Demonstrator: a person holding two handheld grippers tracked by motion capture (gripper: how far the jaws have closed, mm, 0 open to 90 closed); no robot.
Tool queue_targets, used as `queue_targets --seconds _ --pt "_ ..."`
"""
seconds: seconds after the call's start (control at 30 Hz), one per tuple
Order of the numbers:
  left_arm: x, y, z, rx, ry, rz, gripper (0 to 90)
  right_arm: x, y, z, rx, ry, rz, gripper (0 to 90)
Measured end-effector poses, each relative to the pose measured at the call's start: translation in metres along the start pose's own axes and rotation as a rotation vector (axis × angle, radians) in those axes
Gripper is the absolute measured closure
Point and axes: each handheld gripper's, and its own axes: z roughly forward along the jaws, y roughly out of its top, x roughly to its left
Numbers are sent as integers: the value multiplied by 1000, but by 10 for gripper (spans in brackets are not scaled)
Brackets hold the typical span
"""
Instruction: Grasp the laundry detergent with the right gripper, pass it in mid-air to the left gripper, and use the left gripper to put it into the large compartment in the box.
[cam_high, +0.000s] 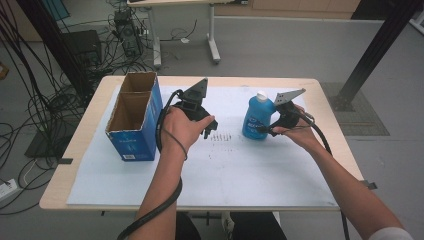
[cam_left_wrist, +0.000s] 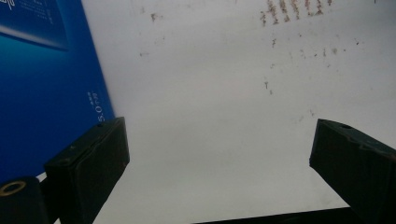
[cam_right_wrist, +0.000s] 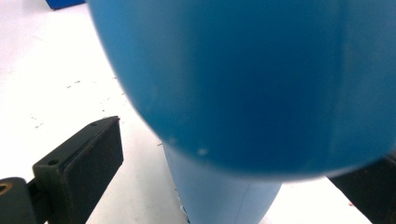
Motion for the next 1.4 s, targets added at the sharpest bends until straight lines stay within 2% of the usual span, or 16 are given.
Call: queue_targets --seconds 0.63,1.27,1.4 --pt "1 0 0 2 -1 -1 52 2 0 2 -10 11 -9 53" --pt "1 0 1 4 0 2 52 1 -2 5 -37 54 -21 249" --pt "1 0 1 6 -1 -1 52 1 -2 7 -44 50 -17 268"
